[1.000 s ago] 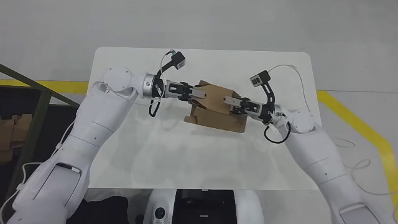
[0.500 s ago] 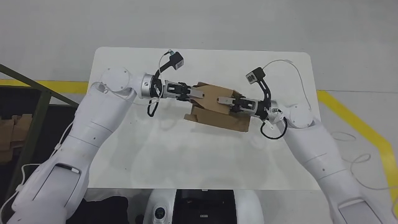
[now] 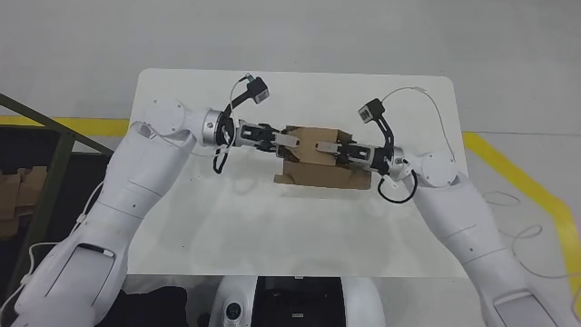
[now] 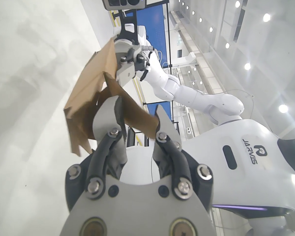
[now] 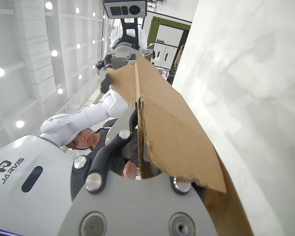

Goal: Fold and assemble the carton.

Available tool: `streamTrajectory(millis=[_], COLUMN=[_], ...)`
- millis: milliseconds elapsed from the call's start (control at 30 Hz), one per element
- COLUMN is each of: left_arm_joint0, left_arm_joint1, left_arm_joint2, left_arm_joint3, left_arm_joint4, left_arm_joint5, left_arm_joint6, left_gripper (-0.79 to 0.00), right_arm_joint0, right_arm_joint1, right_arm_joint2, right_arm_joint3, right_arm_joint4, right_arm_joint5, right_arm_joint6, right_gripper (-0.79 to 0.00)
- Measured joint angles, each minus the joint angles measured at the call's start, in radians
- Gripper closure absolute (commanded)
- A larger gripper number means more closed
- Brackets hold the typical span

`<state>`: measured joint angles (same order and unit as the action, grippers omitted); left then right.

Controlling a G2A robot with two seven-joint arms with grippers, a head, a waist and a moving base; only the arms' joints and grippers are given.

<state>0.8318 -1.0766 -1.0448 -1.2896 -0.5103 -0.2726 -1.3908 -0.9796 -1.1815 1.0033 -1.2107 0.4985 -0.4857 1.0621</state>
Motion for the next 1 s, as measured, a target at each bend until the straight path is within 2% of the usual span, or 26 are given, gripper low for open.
streamTrajectory(millis=[100, 367, 600, 800, 1000], left_arm_joint0=[0.006, 0.017, 0.024, 0.014, -0.011], left_arm_joint1=[0.002, 0.006, 0.007, 0.001, -0.012], left_arm_joint2=[-0.006, -0.018, -0.023, -0.002, 0.04], left_arm_joint3=[-0.016, -0.05, -0.081, -0.069, -0.047], left_arm_joint4=[-0.009, -0.019, -0.033, -0.017, 0.006], left_arm_joint5=[0.002, 0.006, 0.005, 0.007, 0.001], left_arm_joint6=[-0.006, -0.008, -0.009, 0.015, 0.039], left_gripper=[-0.597, -0.563, -0.566, -0.462, -0.462], right_arm_joint0=[-0.008, -0.019, -0.022, -0.025, -0.029], right_arm_joint1=[0.0, -0.003, -0.006, -0.009, -0.011], right_arm_joint2=[0.002, -0.004, -0.009, -0.014, -0.018], right_arm_joint3=[-0.008, -0.022, -0.025, -0.039, -0.057], right_arm_joint4=[-0.01, -0.041, -0.055, -0.064, -0.078], right_arm_joint5=[0.004, 0.015, 0.022, 0.019, 0.021], right_arm_joint6=[-0.015, -0.043, -0.063, -0.072, -0.078], right_gripper=[0.0, 0.0, 0.0, 0.0, 0.0])
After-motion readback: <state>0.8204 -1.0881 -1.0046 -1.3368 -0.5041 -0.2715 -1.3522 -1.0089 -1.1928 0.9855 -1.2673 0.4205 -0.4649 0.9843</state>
